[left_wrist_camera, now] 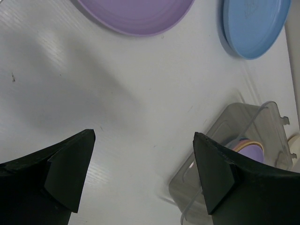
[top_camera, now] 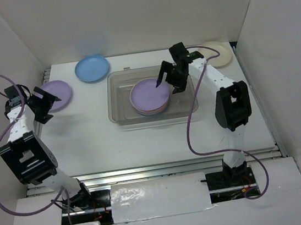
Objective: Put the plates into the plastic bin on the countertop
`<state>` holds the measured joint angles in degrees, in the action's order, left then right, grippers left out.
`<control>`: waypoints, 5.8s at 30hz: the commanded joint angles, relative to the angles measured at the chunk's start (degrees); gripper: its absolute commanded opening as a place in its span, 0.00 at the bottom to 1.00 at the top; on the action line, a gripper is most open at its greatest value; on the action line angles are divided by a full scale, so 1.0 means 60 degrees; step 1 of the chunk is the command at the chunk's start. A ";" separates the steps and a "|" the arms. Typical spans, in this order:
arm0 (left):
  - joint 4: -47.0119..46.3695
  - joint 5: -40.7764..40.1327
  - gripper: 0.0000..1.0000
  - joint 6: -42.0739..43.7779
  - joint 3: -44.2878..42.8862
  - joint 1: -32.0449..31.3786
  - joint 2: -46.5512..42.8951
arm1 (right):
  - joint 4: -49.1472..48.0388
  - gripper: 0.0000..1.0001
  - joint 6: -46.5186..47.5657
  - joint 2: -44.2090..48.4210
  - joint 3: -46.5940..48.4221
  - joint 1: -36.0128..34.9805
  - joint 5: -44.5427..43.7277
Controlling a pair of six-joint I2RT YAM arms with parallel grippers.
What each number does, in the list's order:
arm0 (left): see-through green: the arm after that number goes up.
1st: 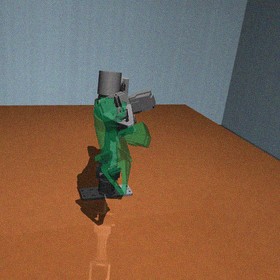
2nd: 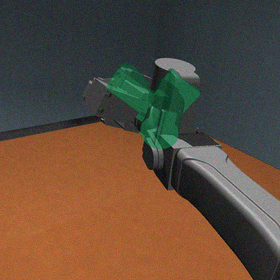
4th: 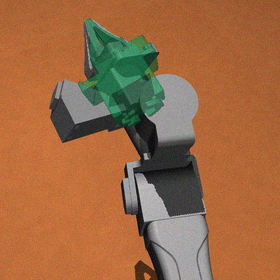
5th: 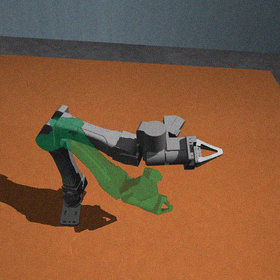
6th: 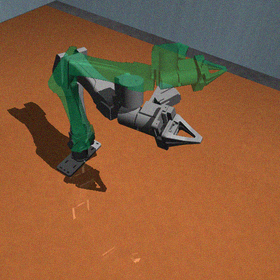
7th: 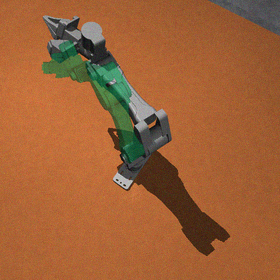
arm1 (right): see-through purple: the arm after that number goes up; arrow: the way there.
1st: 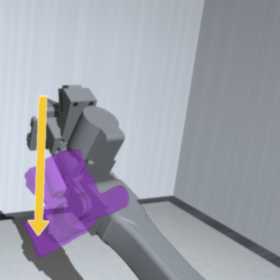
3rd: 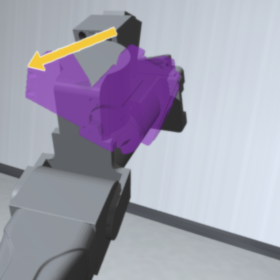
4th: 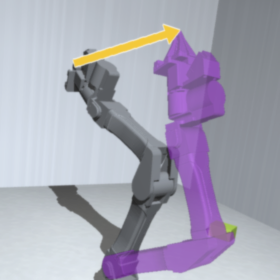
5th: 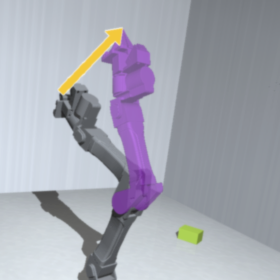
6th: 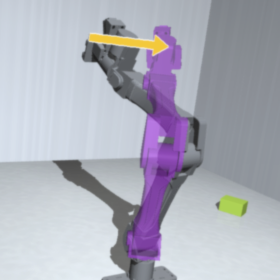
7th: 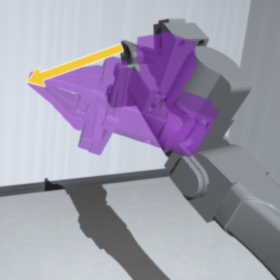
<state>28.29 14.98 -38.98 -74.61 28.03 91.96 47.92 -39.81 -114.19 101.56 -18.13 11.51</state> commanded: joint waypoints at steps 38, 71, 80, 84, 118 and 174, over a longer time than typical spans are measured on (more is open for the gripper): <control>-0.2957 -0.4577 0.80 -0.4094 -0.0472 -0.1230 0.3672 | -0.0926 1.00 0.0556 0.5233 -0.1809 -0.1198 0.2622; -0.0792 -0.3378 0.00 -0.2088 -0.3086 -0.4538 0.1311 | -0.1395 1.00 -0.0307 0.5087 -0.2937 0.3795 0.0734; 0.0512 -0.0944 0.00 -0.1633 -0.7526 -0.6707 0.5748 | -0.1731 1.00 -0.0512 0.3814 -0.2688 0.5408 -0.0158; 0.0616 -0.1325 0.00 -0.1837 -0.7341 -0.7307 0.5854 | -0.1791 1.00 -0.0850 0.2892 -0.2251 0.5848 -0.0365; 0.3399 -0.2980 0.99 -0.1531 -0.5685 -0.8480 0.3191 | -0.1205 1.00 -0.1670 -0.4008 0.4678 0.6421 -0.0146; 0.3020 -0.2572 0.99 0.0433 -0.2055 -0.4029 -0.1396 | -0.1654 0.00 -0.3927 -0.3693 0.2591 0.5440 -0.1712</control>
<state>50.48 -4.29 -37.39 -87.90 0.25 86.98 38.33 -64.47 -143.70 124.36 16.56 2.57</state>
